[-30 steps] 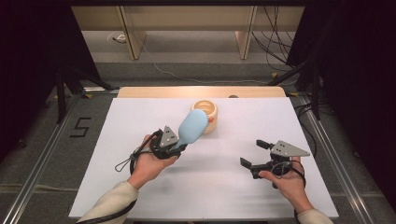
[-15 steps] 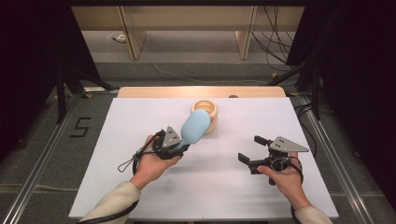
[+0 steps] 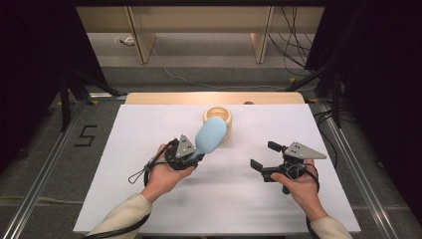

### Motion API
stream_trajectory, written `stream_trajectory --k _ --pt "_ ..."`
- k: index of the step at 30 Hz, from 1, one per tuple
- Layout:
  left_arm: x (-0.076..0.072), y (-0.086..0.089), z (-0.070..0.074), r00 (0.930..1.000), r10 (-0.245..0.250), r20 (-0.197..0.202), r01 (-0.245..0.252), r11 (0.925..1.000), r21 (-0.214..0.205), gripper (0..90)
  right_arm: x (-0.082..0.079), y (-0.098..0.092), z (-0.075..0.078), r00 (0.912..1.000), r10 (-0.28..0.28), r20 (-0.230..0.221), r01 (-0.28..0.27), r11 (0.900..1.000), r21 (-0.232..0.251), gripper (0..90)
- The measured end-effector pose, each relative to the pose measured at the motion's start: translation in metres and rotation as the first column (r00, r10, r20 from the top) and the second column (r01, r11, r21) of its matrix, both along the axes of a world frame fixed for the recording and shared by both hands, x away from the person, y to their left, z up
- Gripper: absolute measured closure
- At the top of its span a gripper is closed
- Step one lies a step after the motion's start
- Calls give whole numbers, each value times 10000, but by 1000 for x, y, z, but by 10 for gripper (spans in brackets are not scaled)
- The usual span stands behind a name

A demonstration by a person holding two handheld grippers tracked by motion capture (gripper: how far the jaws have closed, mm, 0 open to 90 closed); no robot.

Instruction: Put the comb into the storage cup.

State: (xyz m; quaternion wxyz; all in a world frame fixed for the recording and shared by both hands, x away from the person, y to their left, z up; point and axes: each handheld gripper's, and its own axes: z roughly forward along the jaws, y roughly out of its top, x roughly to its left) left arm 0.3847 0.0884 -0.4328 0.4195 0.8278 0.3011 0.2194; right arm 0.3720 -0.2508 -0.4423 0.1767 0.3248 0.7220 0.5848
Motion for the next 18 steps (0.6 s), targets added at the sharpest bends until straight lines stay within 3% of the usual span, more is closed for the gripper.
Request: stream_trajectory --k 18 --pt "-2 -13 -1 9998 -97 154 98 9999 -65 695 7 27 10 9991 376 218 -380 9991 197 21"
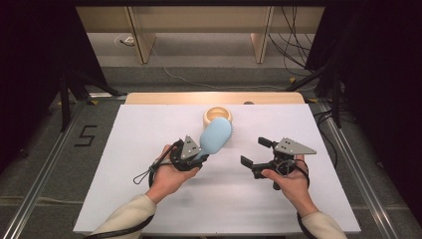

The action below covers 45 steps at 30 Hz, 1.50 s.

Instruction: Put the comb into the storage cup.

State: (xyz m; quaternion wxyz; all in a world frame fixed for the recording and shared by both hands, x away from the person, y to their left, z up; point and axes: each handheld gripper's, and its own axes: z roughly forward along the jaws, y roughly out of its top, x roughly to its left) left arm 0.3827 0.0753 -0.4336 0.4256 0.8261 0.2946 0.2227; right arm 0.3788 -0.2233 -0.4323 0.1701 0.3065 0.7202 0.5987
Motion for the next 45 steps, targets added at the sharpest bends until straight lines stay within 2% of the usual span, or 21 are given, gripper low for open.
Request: stream_trajectory --k 8,13,30,33,36,41,45 --pt "-2 -7 0 9999 -113 59 113 9999 -21 695 6 22 5 9992 381 -81 -378 9986 357 21" --pt "-3 -12 -1 9997 -231 66 231 9997 -13 695 9 35 9 9983 580 -8 -579 9976 379 16" --pt "-6 -24 -3 9995 -286 120 287 9995 -116 695 17 51 15 9986 529 -30 -525 9961 706 13" --pt "-7 -26 -2 9993 -333 152 335 9994 -116 695 19 54 14 9986 507 -119 -497 9960 736 13" --pt "-8 -27 -2 9993 -349 145 352 9993 -150 694 21 56 14 9983 375 -446 -322 9930 1133 22" --pt "-9 -30 -2 9995 -302 84 304 9993 -215 694 23 58 12 9983 -23 -583 83 9946 1036 48" --pt "-9 -31 -2 9995 -285 130 288 9993 -221 694 23 59 12 9982 -106 -585 165 9948 1005 76"
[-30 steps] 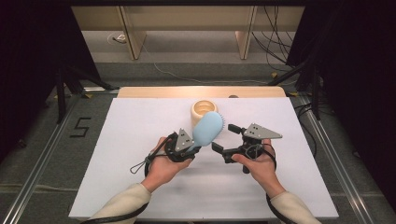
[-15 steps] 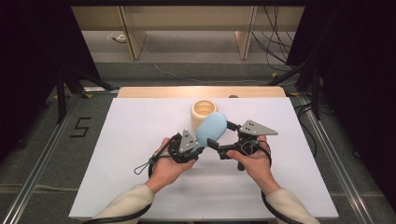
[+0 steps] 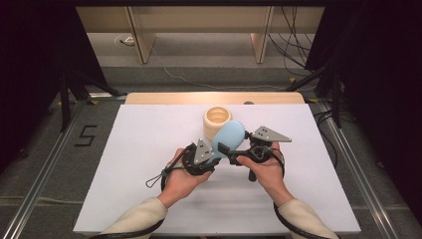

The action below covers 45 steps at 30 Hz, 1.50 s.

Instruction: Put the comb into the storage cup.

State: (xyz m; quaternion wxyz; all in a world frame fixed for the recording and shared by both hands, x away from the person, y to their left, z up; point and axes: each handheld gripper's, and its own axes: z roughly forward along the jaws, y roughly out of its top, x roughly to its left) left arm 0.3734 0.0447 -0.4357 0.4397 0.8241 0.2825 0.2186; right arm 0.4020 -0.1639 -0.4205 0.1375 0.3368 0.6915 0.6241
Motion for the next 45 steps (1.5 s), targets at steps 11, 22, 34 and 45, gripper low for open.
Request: stream_trajectory --k 11,22,34,45 --pt "0 0 1 10000 10 27 -10 10000 -65 694 -1 6 -1 9996 -288 -10 288 9995 -121 205" --pt "0 0 2 9999 12 104 -10 9997 -235 694 -3 6 -1 9996 -274 -89 278 9985 465 410" --pt "0 1 3 9997 -32 229 38 9996 -290 691 -4 7 4 9978 315 -580 -265 9960 853 504" --pt "2 10 12 9993 -377 25 378 9972 -644 514 -6 7 16 9987 477 -201 -465 9974 543 522"
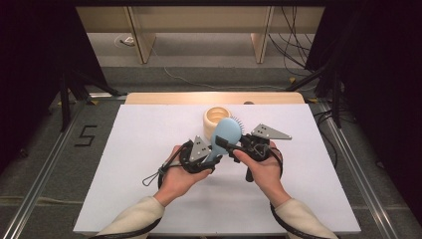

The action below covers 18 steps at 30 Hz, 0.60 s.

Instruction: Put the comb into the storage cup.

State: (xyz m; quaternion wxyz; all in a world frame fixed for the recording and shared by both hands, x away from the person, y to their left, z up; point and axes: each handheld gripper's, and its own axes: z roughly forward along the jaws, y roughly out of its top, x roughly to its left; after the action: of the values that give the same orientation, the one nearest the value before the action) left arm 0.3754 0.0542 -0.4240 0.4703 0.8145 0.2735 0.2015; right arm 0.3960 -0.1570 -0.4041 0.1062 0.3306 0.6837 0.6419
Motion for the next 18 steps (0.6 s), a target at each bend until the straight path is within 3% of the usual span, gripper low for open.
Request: stream_trajectory --k 10,15,18 --pt "-6 20 -2 9977 -529 -416 529 9986 -11 233 1 -6 9 9985 -314 453 330 9988 -366 523" --pt "-9 39 -9 9982 -123 -586 114 9998 -153 161 1 -9 13 9967 -446 684 482 9975 -521 522" --pt "-11 51 -11 9980 189 -596 -226 9978 -616 145 0 -9 15 9954 -483 833 539 9963 -673 522"
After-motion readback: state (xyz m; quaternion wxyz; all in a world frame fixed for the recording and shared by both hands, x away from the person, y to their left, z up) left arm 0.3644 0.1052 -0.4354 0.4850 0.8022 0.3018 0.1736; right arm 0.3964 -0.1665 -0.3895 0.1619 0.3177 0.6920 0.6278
